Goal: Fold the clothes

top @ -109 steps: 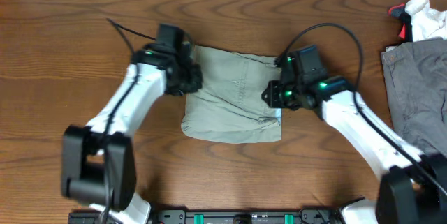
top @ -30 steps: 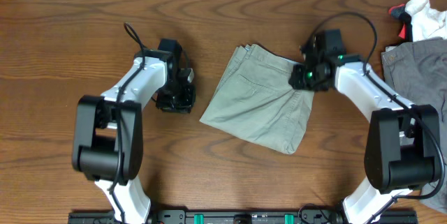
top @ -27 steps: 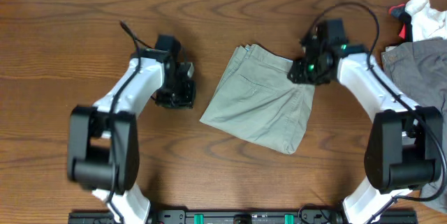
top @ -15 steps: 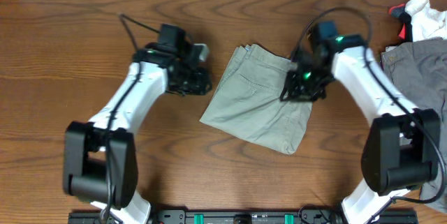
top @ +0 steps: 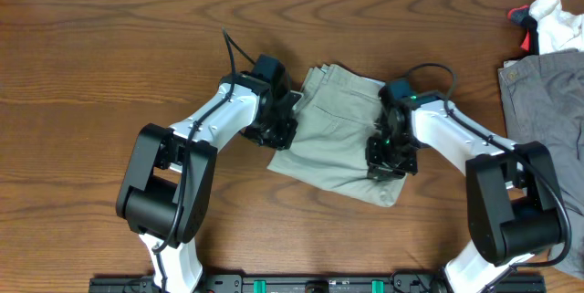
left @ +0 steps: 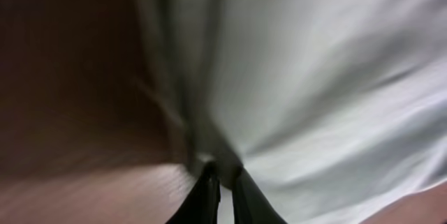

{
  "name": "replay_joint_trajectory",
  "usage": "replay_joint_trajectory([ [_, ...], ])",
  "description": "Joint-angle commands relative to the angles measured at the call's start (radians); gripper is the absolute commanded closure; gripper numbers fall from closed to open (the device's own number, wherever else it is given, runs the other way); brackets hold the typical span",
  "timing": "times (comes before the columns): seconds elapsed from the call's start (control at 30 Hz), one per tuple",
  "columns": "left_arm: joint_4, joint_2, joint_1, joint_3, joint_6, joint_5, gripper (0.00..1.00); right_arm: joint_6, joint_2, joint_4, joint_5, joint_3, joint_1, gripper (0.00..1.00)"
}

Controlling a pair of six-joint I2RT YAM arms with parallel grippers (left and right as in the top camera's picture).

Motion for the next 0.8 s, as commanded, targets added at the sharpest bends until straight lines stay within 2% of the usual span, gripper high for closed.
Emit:
replay_joint_trajectory([
  [0.0, -0.045, 0.011, 0.016, 0.0, 0.004, -0.079, 0.91, 0.033, 0.027, 0.063, 0.265, -0.035, -0.084, 0.75],
  [0.17, -0.122, 0.011, 0.016, 0.0, -0.017, -0.079, 0.93, -0.14, 0.027, 0.211, 0.237, -0.024, -0.122, 0.73],
  [0.27, -0.134, -0.003, 0.023, 0.0, -0.021, -0.078, 0.93, -0.272, 0.027, 0.227, 0.131, 0.006, -0.123, 0.71],
  [0.37, -0.131, -0.039, 0.028, 0.0, -0.059, -0.078, 0.83, -0.367, 0.015, 0.18, -0.007, 0.055, -0.124, 0.64],
  [0.43, -0.114, -0.068, 0.03, 0.0, -0.087, -0.078, 0.67, -0.415, 0.0, 0.138, -0.115, 0.088, -0.124, 0.61],
  [0.5, -0.081, -0.096, 0.032, 0.0, -0.121, -0.078, 0.56, -0.419, -0.025, 0.086, -0.166, 0.115, -0.124, 0.59],
  [0.63, 0.04, -0.119, 0.034, 0.0, -0.266, -0.046, 0.2, -0.416, -0.092, -0.002, -0.177, 0.145, -0.124, 0.57],
  [0.77, 0.155, -0.089, 0.034, 0.0, -0.332, 0.023, 0.08, -0.413, -0.161, -0.04, -0.176, 0.145, -0.124, 0.55],
])
